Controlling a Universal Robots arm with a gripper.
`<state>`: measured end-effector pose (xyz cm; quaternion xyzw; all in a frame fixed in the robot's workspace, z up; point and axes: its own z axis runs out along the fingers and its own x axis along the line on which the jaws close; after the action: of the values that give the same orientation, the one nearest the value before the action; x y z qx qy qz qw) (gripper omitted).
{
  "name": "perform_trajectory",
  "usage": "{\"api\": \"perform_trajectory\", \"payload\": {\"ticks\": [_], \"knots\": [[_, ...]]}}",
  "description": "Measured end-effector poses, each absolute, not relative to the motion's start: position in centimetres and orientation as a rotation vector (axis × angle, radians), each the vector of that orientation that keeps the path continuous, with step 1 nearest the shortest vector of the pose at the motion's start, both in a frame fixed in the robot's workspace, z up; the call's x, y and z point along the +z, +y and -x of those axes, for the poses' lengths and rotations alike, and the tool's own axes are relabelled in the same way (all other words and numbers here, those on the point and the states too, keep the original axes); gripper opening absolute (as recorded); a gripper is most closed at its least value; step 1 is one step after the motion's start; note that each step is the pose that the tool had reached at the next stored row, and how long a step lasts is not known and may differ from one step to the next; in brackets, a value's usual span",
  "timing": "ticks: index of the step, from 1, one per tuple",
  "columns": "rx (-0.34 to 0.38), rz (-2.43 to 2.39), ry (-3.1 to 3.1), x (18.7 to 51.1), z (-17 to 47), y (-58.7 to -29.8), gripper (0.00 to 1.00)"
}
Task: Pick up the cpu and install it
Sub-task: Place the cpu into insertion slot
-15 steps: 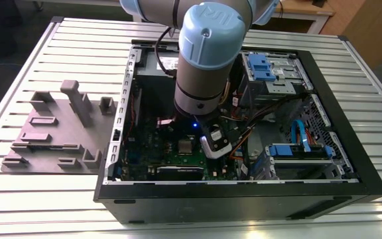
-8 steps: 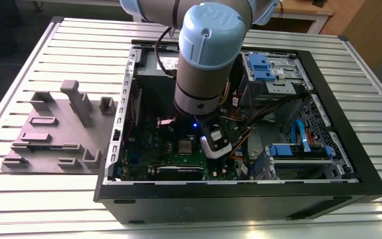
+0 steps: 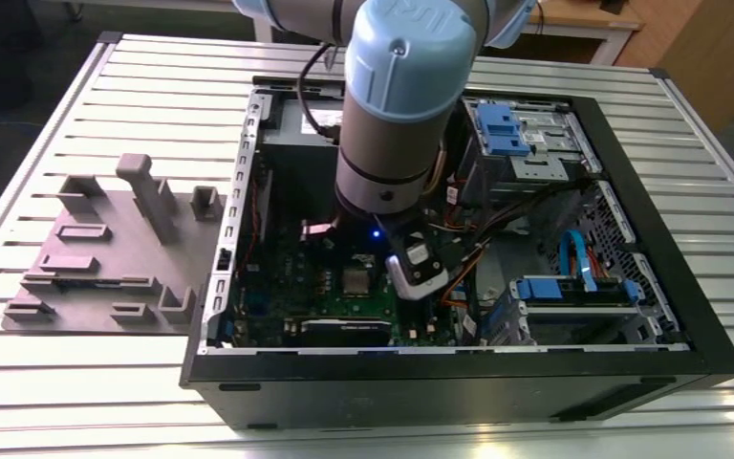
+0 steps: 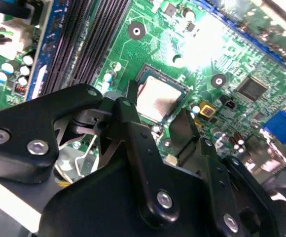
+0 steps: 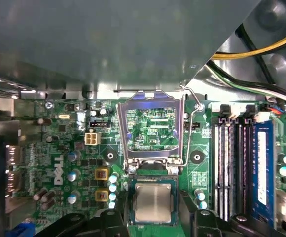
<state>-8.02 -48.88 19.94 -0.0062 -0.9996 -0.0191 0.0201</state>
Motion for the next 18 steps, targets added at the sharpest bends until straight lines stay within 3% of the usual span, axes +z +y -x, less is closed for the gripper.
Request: {"api": "perform_trajectory", "payload": {"ticks": [3, 6, 10, 11, 13, 18], "knots": [[-0.059, 0.019, -3.101, 20.59, 8.03, -48.88, 0.53], [-0.060, 0.019, -3.101, 20.77, 8.02, -48.88, 0.45], [-0.059, 0.019, -3.101, 20.79, 8.03, -48.88, 0.21], [-0.059, 0.019, -3.101, 20.79, 8.03, -48.88, 0.21], [-0.059, 0.019, -3.101, 20.80, 8.03, -48.88, 0.11], [-0.059, 0.019, -3.101, 20.80, 8.03, -48.88, 0.11]]}}
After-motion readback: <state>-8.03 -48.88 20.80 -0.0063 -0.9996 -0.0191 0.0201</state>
